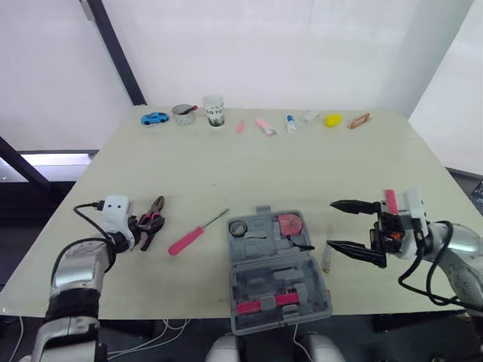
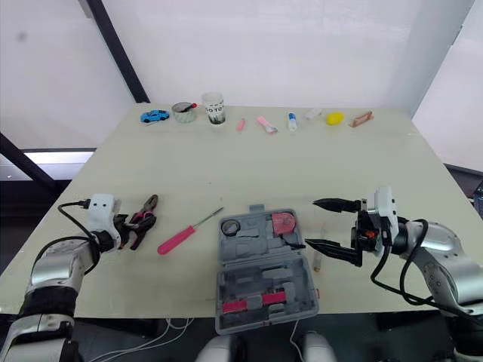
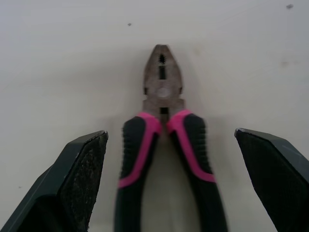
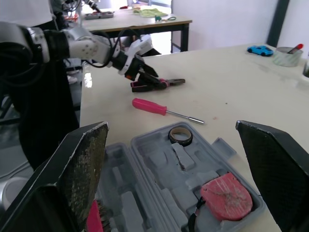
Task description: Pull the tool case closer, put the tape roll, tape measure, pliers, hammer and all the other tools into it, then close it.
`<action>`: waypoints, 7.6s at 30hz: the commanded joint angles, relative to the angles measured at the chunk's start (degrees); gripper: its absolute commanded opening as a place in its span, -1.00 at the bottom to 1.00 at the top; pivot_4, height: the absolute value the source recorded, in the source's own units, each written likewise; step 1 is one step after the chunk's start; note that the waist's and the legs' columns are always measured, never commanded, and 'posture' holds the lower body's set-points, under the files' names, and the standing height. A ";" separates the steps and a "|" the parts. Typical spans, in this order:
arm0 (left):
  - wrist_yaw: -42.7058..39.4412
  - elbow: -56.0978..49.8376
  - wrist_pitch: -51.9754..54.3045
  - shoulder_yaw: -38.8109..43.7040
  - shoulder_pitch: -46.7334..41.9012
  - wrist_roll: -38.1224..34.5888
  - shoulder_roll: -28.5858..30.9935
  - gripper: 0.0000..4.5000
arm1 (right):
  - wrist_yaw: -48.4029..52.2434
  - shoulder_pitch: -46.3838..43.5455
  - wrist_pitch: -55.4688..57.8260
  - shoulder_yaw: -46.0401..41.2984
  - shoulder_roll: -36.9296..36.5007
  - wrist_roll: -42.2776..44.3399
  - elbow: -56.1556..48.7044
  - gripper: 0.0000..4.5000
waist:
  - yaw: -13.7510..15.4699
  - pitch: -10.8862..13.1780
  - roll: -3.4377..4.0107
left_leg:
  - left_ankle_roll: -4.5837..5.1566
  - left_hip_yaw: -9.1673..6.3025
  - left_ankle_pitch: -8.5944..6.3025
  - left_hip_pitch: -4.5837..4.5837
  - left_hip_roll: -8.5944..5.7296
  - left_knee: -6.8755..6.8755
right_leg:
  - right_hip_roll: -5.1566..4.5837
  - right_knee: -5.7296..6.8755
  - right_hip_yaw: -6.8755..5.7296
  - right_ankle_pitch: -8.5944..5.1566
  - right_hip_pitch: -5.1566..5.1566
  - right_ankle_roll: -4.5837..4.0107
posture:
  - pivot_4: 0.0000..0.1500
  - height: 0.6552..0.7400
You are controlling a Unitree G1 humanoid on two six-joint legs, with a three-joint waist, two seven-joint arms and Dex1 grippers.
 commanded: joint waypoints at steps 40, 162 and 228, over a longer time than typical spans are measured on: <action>-60.43 -5.75 -10.25 -33.72 -29.88 8.03 3.10 0.07 | -6.39 -18.84 9.57 16.63 1.99 -21.23 2.98 1.00 | 1.08 0.17 -0.08 | 0.01 -0.18 0.01 -0.92 0.07 0.98 | 0.20 0.30 -0.06 0.07 -0.51 0.11 | 1.00 1.00; -59.24 -24.99 -14.25 -10.16 9.01 -26.80 29.30 0.98 | -0.32 -32.16 -2.77 29.59 10.68 -42.44 22.44 -0.56 | -0.34 0.39 0.19 | 0.00 -0.46 0.03 -1.74 0.13 1.82 | 0.28 1.23 -0.13 0.08 -1.29 0.09 | 1.00 1.00; -55.16 -33.29 -4.44 0.83 15.13 -22.83 17.96 1.00 | -12.12 -25.55 -14.14 29.55 25.45 -47.00 57.07 -0.99 | -0.60 0.37 0.24 | -0.07 -0.42 0.06 -0.80 0.15 1.66 | 0.33 1.22 -0.06 0.06 -0.48 0.04 | 1.00 1.00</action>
